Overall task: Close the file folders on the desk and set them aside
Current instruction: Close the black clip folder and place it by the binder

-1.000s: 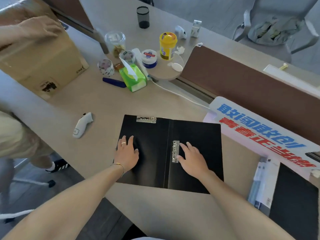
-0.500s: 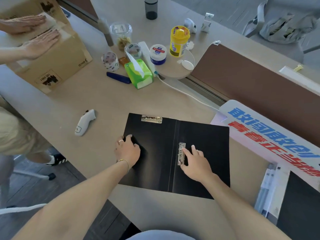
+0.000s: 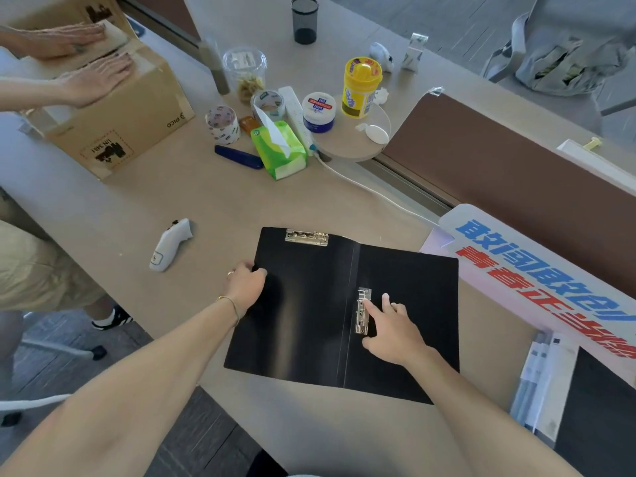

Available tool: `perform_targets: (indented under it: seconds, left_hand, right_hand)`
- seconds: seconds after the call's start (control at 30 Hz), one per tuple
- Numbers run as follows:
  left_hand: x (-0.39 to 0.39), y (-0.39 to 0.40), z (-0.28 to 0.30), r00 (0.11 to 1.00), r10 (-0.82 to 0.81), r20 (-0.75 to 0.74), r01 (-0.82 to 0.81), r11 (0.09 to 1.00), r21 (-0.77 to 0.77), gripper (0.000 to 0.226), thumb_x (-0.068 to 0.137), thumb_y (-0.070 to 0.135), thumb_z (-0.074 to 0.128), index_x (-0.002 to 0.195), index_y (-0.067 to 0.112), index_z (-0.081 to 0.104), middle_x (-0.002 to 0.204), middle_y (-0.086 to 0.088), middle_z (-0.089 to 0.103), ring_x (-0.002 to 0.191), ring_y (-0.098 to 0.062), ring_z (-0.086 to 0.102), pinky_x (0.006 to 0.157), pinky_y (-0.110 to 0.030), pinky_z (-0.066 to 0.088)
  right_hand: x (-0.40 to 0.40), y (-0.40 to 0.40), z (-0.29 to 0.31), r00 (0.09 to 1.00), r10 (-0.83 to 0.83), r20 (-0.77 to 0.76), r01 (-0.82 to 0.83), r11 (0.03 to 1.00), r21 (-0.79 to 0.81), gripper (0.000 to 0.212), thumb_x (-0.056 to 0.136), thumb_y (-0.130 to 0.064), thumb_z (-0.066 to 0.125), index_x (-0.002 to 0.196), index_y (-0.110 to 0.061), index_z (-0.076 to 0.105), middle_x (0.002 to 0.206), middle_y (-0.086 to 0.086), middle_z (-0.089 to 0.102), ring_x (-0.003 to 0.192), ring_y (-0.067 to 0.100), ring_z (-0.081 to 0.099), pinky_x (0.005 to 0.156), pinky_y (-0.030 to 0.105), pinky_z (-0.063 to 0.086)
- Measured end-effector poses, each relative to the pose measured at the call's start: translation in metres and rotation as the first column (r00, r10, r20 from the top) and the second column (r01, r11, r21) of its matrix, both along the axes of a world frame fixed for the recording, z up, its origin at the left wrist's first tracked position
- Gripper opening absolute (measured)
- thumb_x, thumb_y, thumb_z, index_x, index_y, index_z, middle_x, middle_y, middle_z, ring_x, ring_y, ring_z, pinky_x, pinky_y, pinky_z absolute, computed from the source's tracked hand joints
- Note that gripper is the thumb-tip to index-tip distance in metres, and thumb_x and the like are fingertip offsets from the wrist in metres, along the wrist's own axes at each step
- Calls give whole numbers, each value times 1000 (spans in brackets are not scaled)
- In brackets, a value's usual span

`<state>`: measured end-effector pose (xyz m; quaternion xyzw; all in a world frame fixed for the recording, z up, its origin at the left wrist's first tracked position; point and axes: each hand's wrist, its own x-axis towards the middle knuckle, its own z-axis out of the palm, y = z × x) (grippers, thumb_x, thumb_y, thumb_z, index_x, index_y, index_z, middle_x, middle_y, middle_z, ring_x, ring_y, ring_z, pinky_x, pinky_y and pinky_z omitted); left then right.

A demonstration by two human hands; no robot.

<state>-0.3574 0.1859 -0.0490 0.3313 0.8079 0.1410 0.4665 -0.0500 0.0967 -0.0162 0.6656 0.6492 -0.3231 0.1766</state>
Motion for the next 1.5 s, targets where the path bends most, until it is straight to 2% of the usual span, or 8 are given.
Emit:
perform_targets:
  seconds: [0.13, 0.4, 0.6, 0.8, 1.0, 1.1, 1.33, 1.5]
  left_hand:
    - [6, 1, 2, 999, 53, 8, -53, 999, 0, 46, 92, 41, 59, 131, 18, 56, 139, -13, 46, 125, -32, 52, 108, -42, 44]
    - [9, -17, 24, 996, -82, -27, 84, 995, 63, 85, 84, 57, 73, 153, 24, 36, 150, -11, 39, 135, -31, 47, 111, -43, 42]
    - [30, -38, 64, 899, -290, -329, 365, 910, 195, 92, 83, 50, 76, 157, 36, 23, 150, -13, 40, 134, -31, 47, 101, -46, 50]
    - [49, -42, 141, 815, -326, -479, 515, 785, 343, 81, 93, 18, 63, 159, 33, 18, 121, 1, 59, 85, -19, 59, 74, -38, 51]
    - [105, -53, 188, 818, -491, -301, 575, 700, 424, 51, 98, 33, 59, 147, 35, 47, 105, 15, 68, 87, -10, 66, 87, -40, 56]
    - [144, -73, 175, 785, -588, -193, 607, 672, 425, 39, 99, 52, 48, 133, 38, 59, 109, 17, 67, 96, -7, 66, 91, -39, 55]
    - [191, -121, 92, 522, -784, -335, 852, 493, 174, 48, 95, 62, 38, 134, 37, 54, 131, 8, 56, 118, -18, 59, 92, -37, 51]
    - [184, -127, 54, 428, -837, -342, 887, 462, -20, 49, 102, 46, 43, 147, 28, 47, 150, 0, 45, 137, -24, 44, 105, -44, 49]
  right_hand:
    - [0, 2, 2, 1000, -2, -3, 2, 1000, -15, 84, 88, -41, 62, 156, -36, 13, 167, 8, 1, 151, 36, 8, 107, 47, 44]
    - [-1, -1, -1, 999, -31, -20, 31, 999, -4, 84, 87, -43, 61, 156, -35, 14, 166, 9, 1, 150, 36, 7, 107, 49, 43]
    - [-10, -7, -1, 995, -92, -38, 93, 995, 24, 82, 86, -46, 59, 155, -37, 15, 167, 8, 1, 150, 35, 8, 104, 48, 45]
    - [-13, -15, 6, 964, -201, -175, 213, 976, 48, 72, 87, -48, 60, 151, -43, 27, 165, 4, 18, 148, 32, 21, 104, 51, 44]
    - [12, -42, 14, 433, -673, -600, 696, 672, -252, 64, 93, -14, 64, 148, -35, 40, 148, -3, 48, 131, 19, 50, 101, 30, 43]
    - [45, -70, 15, 353, -731, -584, 823, 539, -178, 55, 95, -8, 58, 144, -31, 48, 146, -3, 48, 128, 21, 51, 103, 32, 45]
    - [110, -118, 32, 497, -695, -520, 848, 515, 122, 53, 94, -6, 56, 143, -25, 48, 146, 1, 52, 125, 24, 56, 102, 30, 42]
    - [108, -134, 26, 692, -569, -445, 691, 701, 179, 61, 91, -4, 53, 146, -28, 44, 150, -7, 46, 137, 17, 45, 111, 30, 35]
